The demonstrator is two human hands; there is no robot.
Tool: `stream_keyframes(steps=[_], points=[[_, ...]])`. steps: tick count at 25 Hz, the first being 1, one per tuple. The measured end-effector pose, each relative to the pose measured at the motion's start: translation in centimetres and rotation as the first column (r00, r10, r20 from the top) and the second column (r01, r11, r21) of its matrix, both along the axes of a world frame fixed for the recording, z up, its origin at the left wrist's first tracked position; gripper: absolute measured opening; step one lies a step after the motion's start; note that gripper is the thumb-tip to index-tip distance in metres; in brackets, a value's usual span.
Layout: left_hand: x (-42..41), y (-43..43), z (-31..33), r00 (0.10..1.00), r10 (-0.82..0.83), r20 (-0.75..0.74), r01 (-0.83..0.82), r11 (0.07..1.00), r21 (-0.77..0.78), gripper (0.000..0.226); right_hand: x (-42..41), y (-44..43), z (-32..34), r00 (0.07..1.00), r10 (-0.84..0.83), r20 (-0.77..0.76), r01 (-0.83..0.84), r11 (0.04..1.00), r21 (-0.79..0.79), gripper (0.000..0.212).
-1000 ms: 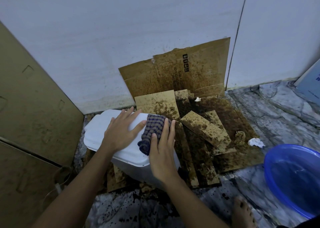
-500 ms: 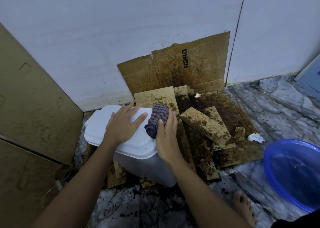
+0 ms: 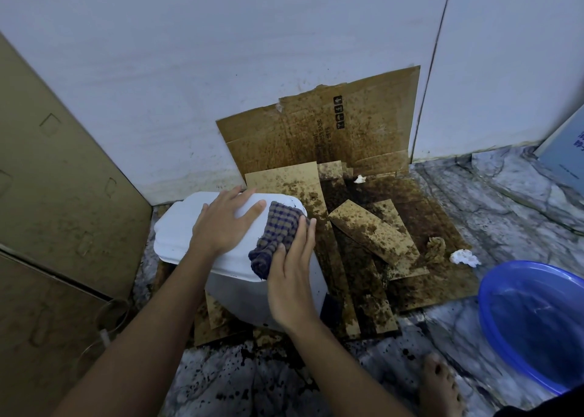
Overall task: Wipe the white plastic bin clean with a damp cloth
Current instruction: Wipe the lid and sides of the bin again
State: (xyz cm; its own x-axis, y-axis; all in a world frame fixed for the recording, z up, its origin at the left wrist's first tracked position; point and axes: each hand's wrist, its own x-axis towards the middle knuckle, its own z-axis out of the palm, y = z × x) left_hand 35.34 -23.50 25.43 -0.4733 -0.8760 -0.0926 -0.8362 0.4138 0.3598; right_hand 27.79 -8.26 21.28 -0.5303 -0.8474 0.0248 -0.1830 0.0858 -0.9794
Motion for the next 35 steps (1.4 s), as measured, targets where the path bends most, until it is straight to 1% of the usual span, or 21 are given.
stream_keyframes(steps=[5,10,16,18,19,21,22,23,25,26,27,30,31,32,34,35], points=[[0.3,0.4,-0.1,1.000,0.009,-0.012,-0.009,1.000,-0.024,0.065,-2.3,-1.6,0.5,0.999,0.025,0.035,-0.024,1.000,-0.011,0.060],[0.2,0.6,-0.6,0.999,0.033,-0.010,-0.033,0.999,-0.039,0.067,-4.6,-3.0,1.5,0.997,0.065,0.052,-0.068,0.996,0.052,0.057],[-0.1,0.1,-0.4,0.999,0.053,-0.003,-0.053,0.998,-0.038,0.064,-5.1,-3.7,1.3,0.995,0.089,0.043,-0.093,0.993,0.078,0.056],[0.1,0.0,-0.4,0.998,0.059,-0.007,-0.059,0.998,-0.037,0.064,-4.5,-3.3,1.0,0.996,0.089,-0.003,-0.088,0.990,0.109,0.058],[0.2,0.0,-0.4,0.998,0.057,-0.012,-0.057,0.998,-0.037,0.065,-4.0,-2.9,0.8,0.994,0.092,-0.066,-0.083,0.988,0.130,0.061],[0.4,-0.1,-0.5,0.999,0.045,-0.017,-0.046,0.998,-0.046,0.066,-3.0,-1.9,0.5,0.980,0.099,-0.170,-0.079,0.990,0.117,0.073],[0.4,-0.1,-0.5,0.999,0.039,-0.021,-0.040,0.998,-0.049,0.066,-2.7,-1.5,0.4,0.983,0.095,-0.160,-0.083,0.993,0.084,0.078],[0.4,-0.1,-0.6,0.999,0.033,-0.025,-0.035,0.998,-0.049,0.067,-2.4,-1.1,0.4,0.990,0.096,-0.099,-0.092,0.995,0.044,0.079],[0.6,-0.1,-0.3,0.999,0.024,-0.027,-0.025,0.999,-0.036,0.067,-2.2,-0.7,0.7,0.991,0.116,0.060,-0.115,0.993,-0.024,0.071],[0.7,-0.1,-0.2,1.000,0.015,-0.027,-0.016,1.000,-0.022,0.068,-2.1,-0.7,0.9,0.986,0.127,0.106,-0.123,0.991,-0.045,0.068],[1.0,-0.1,-0.1,1.000,0.007,-0.029,-0.007,1.000,-0.002,0.071,-2.0,-0.6,1.1,0.982,0.142,0.128,-0.134,0.989,-0.065,0.067],[2.3,-0.4,0.5,0.999,-0.017,-0.037,0.018,0.999,0.034,0.089,-1.5,-0.8,1.5,0.969,0.196,0.149,-0.181,0.978,-0.109,0.066],[2.6,-0.2,0.8,0.998,-0.018,-0.063,0.020,0.999,0.025,0.088,-1.4,-0.8,1.5,0.965,0.208,0.160,-0.190,0.975,-0.118,0.066],[2.8,0.1,1.1,0.993,-0.024,-0.117,0.025,1.000,0.006,0.080,-1.2,-1.0,1.5,0.962,0.215,0.169,-0.195,0.972,-0.129,0.066],[2.1,1.3,1.7,0.956,-0.022,-0.291,0.024,1.000,0.005,0.057,-1.0,-1.2,1.5,0.961,0.214,0.178,-0.190,0.971,-0.143,0.065],[1.5,2.0,1.7,0.933,0.004,-0.360,0.014,0.999,0.046,0.049,-0.9,-1.3,1.6,0.962,0.207,0.178,-0.182,0.973,-0.145,0.066]])
